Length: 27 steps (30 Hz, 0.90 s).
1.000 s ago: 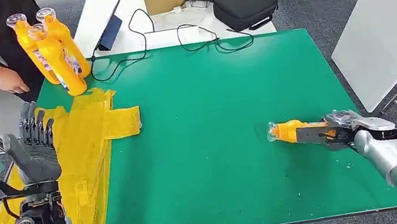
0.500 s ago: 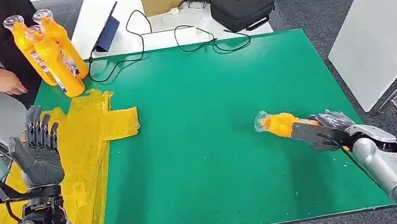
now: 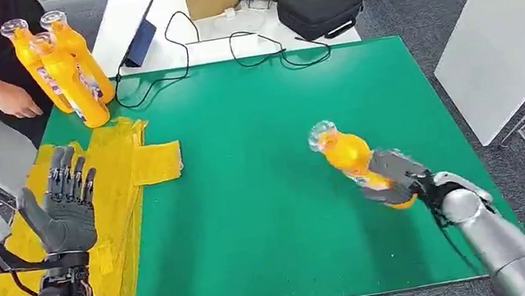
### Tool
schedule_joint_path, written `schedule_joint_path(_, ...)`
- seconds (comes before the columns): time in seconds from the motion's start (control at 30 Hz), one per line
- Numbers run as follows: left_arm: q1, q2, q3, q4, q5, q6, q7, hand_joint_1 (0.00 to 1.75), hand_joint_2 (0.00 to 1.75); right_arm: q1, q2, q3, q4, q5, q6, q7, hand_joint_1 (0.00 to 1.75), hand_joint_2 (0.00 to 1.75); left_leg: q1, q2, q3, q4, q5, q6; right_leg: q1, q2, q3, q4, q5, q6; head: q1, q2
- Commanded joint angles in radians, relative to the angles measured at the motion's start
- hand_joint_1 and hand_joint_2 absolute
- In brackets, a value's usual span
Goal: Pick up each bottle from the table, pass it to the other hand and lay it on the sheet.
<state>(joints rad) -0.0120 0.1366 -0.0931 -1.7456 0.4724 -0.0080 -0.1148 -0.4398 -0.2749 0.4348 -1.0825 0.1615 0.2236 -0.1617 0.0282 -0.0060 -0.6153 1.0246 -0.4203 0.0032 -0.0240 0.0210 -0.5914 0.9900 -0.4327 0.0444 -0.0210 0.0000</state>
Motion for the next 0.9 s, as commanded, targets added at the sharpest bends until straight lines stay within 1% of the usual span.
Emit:
schedule_joint_path(0.03, -0.006, -0.011, -0.146, 0.026, 0.130, -0.182, -0.017, 0.00, 1.75, -0.040, 0.240, 0.080, -0.305, -0.054, -0.102, 0.174, 1.75, 1.75, -0.001, 0.003, -0.003, 0.000, 0.000, 0.000, -0.001, 0.001, -0.005, 0.001, 0.000, -0.003, 0.000, 0.000)
schedule_joint_path(0.1, -0.026, -0.056, -0.245, -0.011, 0.069, -0.159, -0.010, 0.00, 1.75, -0.118, 0.331, 0.140, -0.142, -0.004, -0.181, 0.177, 1.75, 1.75, 0.000, 0.003, -0.003, 0.000, 0.000, 0.002, 0.000, 0.000, -0.004, 0.001, -0.001, -0.004, 0.000, 0.000)
schedule_joint_path(0.13, -0.061, -0.071, -0.296, -0.015, 0.036, -0.156, -0.009, 0.00, 1.75, -0.142, 0.358, 0.152, -0.095, 0.001, -0.202, 0.177, 1.75, 1.75, 0.000, 0.004, -0.002, -0.001, 0.000, 0.002, 0.000, 0.001, -0.004, 0.000, -0.001, -0.004, 0.000, 0.000)
schedule_joint_path(0.17, -0.088, -0.086, -0.329, -0.018, 0.010, -0.131, -0.002, 0.00, 1.75, -0.164, 0.377, 0.167, -0.057, 0.008, -0.224, 0.177, 1.75, 1.75, 0.000, 0.005, -0.002, 0.000, 0.000, 0.002, 0.000, 0.002, -0.003, 0.001, 0.000, -0.004, 0.001, 0.000)
schedule_joint_path(0.2, -0.125, -0.099, -0.363, -0.010, 0.004, -0.118, 0.009, 0.00, 1.75, -0.183, 0.387, 0.178, -0.033, 0.006, -0.232, 0.180, 1.75, 1.75, 0.000, 0.001, -0.007, 0.001, 0.002, 0.002, 0.000, -0.002, -0.006, 0.002, 0.000, -0.002, 0.000, 0.000)
schedule_joint_path(0.23, -0.142, -0.102, -0.377, -0.003, -0.001, -0.113, 0.012, 0.00, 1.75, -0.190, 0.391, 0.181, -0.027, 0.002, -0.236, 0.180, 1.75, 1.75, 0.000, 0.002, -0.005, 0.001, 0.001, 0.003, 0.000, -0.003, -0.004, 0.001, -0.001, -0.005, 0.000, 0.000)
schedule_joint_path(0.27, -0.154, -0.102, -0.385, 0.007, -0.004, -0.113, 0.014, 0.00, 1.75, -0.192, 0.391, 0.183, -0.028, 0.002, -0.239, 0.180, 1.75, 1.75, -0.001, -0.002, -0.009, 0.001, 0.003, 0.002, -0.001, -0.005, -0.008, 0.003, 0.000, -0.003, 0.000, 0.000)
schedule_joint_path(0.3, -0.162, -0.101, -0.392, 0.016, -0.008, -0.110, 0.013, 0.00, 1.75, -0.195, 0.391, 0.190, -0.033, 0.005, -0.243, 0.180, 1.75, 1.75, -0.001, -0.002, -0.008, 0.001, 0.002, 0.002, 0.000, -0.005, -0.007, 0.002, 0.000, -0.004, 0.001, 0.000)
schedule_joint_path(0.33, -0.167, -0.106, -0.394, 0.026, 0.006, -0.116, 0.020, 0.00, 1.75, -0.194, 0.396, 0.193, -0.041, 0.005, -0.242, 0.185, 1.75, 1.75, -0.001, -0.004, -0.011, 0.000, 0.004, 0.001, -0.001, -0.006, -0.009, 0.001, 0.001, -0.003, 0.000, 0.000)
schedule_joint_path(0.47, -0.194, -0.127, -0.401, 0.060, 0.011, -0.126, 0.020, 0.00, 1.75, -0.183, 0.402, 0.200, -0.098, 0.027, -0.265, 0.190, 1.75, 1.75, -0.001, -0.005, -0.010, 0.000, 0.003, 0.001, -0.001, -0.007, -0.008, 0.001, 0.001, -0.003, 0.000, 0.000)
schedule_joint_path(0.57, -0.228, -0.142, -0.411, 0.064, -0.027, -0.115, 0.023, 0.00, 1.75, -0.188, 0.413, 0.210, -0.123, 0.075, -0.284, 0.214, 1.75, 1.75, -0.001, -0.004, -0.010, 0.000, 0.002, 0.001, -0.001, -0.007, -0.008, 0.001, 0.000, -0.004, 0.000, 0.000)
schedule_joint_path(0.6, -0.237, -0.146, -0.416, 0.067, -0.040, -0.103, 0.028, 0.00, 1.75, -0.195, 0.420, 0.212, -0.116, 0.082, -0.280, 0.218, 1.75, 1.75, -0.001, -0.005, -0.012, 0.001, 0.003, 0.001, -0.001, -0.007, -0.010, 0.001, 0.001, -0.003, 0.000, 0.000)
schedule_joint_path(0.7, -0.289, -0.168, -0.431, 0.115, -0.121, -0.014, 0.033, 0.00, 1.75, -0.227, 0.467, 0.227, -0.041, 0.071, -0.220, 0.251, 1.75, 1.75, -0.001, -0.005, -0.009, 0.001, 0.002, 0.002, -0.001, -0.009, -0.007, 0.002, -0.001, -0.005, 0.000, 0.000)
schedule_joint_path(0.73, -0.306, -0.174, -0.426, 0.131, -0.100, -0.011, 0.045, 0.00, 1.75, -0.234, 0.478, 0.234, -0.010, 0.075, -0.219, 0.249, 1.75, 1.75, -0.001, -0.004, -0.012, 0.001, 0.003, 0.001, -0.001, -0.006, -0.011, 0.002, 0.001, -0.003, 0.000, 0.000)
schedule_joint_path(0.83, -0.332, -0.174, -0.421, 0.155, -0.100, 0.008, 0.060, 0.00, 1.75, -0.233, 0.485, 0.243, 0.017, 0.078, -0.219, 0.247, 1.75, 1.75, -0.001, -0.004, -0.012, 0.000, 0.003, 0.001, -0.001, -0.006, -0.011, 0.001, 0.001, -0.003, 0.001, 0.000)
schedule_joint_path(0.9, -0.330, -0.172, -0.412, 0.162, -0.081, 0.009, 0.070, 0.00, 1.75, -0.221, 0.481, 0.247, 0.017, 0.082, -0.221, 0.244, 1.75, 1.75, -0.001, -0.005, -0.011, 0.000, 0.003, 0.001, -0.001, -0.008, -0.009, 0.001, 0.001, -0.004, 0.000, 0.000)
